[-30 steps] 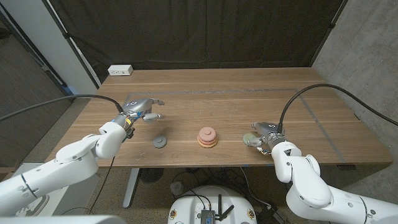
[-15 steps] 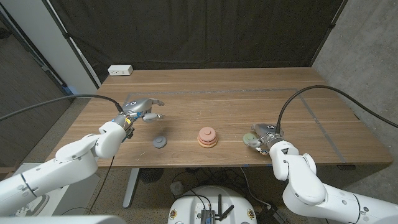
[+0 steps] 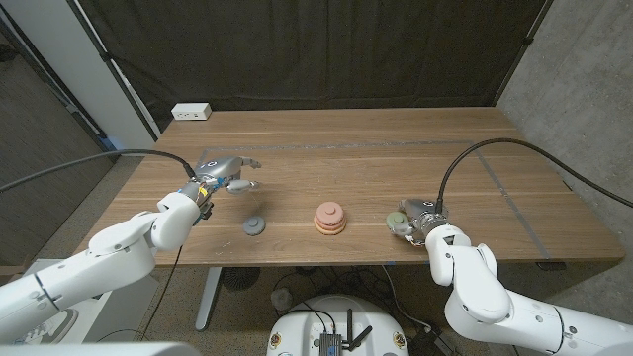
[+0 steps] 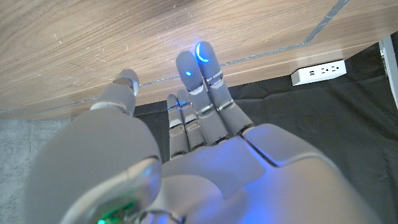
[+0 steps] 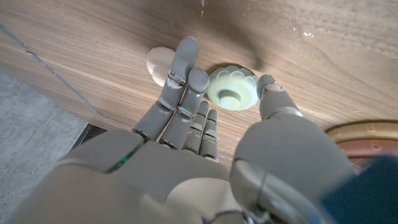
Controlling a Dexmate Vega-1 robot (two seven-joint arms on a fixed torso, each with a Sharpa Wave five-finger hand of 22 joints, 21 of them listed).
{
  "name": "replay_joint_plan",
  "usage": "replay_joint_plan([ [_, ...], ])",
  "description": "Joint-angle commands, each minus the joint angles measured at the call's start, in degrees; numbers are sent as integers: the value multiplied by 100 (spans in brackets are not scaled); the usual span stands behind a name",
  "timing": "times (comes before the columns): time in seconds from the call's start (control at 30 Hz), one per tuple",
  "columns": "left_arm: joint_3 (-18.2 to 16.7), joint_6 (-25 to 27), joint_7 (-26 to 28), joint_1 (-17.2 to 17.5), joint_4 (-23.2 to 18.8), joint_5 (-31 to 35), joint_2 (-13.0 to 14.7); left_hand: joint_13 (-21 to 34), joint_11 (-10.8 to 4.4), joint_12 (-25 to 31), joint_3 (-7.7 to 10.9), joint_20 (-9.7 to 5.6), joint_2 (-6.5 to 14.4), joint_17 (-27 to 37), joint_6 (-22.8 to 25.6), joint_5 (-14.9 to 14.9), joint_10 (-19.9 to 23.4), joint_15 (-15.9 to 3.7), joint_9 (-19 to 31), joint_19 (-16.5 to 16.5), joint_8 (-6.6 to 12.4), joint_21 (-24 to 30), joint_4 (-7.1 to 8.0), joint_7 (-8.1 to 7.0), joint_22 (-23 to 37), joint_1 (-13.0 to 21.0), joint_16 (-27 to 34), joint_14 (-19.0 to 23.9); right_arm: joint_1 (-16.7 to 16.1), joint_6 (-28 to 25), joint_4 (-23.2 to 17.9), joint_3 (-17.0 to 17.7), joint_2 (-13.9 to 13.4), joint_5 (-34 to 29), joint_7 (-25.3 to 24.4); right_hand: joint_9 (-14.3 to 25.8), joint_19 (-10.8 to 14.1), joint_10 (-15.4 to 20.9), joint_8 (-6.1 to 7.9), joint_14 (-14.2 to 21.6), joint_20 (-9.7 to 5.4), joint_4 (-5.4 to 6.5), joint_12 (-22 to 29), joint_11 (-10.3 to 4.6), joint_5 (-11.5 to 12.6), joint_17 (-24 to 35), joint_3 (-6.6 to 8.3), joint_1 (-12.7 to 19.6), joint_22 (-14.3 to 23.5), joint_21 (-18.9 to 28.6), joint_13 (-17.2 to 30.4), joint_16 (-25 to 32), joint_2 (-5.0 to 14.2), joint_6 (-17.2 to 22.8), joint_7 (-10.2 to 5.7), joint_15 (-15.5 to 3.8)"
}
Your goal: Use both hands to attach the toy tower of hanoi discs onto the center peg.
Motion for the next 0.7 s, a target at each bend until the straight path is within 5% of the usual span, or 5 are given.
replay_joint_plan([
  [0.03,51,-68,-38,-67,72,-50,20,14,4,11,38,-488,29,14,45,32,81,-551,9,53,-17,-13,15,-4,18,-23,-13,49,150,-133,93,-179,59,65,8,16,-28,45,35,46,-519,-7,58,-2,-4,18,-38,15,16,-16,12,6,46,35,13,-496],
  [0.7,44,-121,1,-43,126,-133,45,19,10,17,71,-488,41,20,103,32,139,-551,15,53,-9,-18,15,2,20,-54,-18,51,506,-284,188,-469,38,610,-321,4,-19,109,39,81,-524,-1,85,-4,16,40,-55,28,15,-17,31,-2,97,50,23,-497],
])
